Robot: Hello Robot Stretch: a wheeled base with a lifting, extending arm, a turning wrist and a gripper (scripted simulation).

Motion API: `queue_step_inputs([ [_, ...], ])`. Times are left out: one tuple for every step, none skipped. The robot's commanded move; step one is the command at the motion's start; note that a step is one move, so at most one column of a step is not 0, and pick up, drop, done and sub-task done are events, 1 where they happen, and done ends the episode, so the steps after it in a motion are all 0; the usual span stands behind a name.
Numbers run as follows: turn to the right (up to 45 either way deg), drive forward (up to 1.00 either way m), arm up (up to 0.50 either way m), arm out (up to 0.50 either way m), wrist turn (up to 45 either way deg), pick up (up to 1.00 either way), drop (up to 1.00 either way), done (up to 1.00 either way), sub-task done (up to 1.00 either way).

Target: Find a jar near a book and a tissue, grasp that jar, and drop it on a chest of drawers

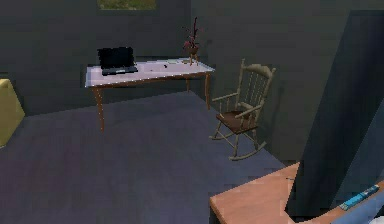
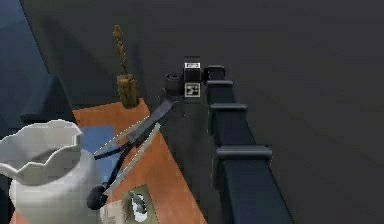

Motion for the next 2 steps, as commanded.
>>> queue_step_inputs([
  [0.0, 0.00, 0.00, 0.00, -3.0, 0.00, 0.00, 0.00, 0.00],
  [0.0, 0.00, 0.00, -0.28, 0.0, 0.00, 0.00, 0.00, 0.00],
])
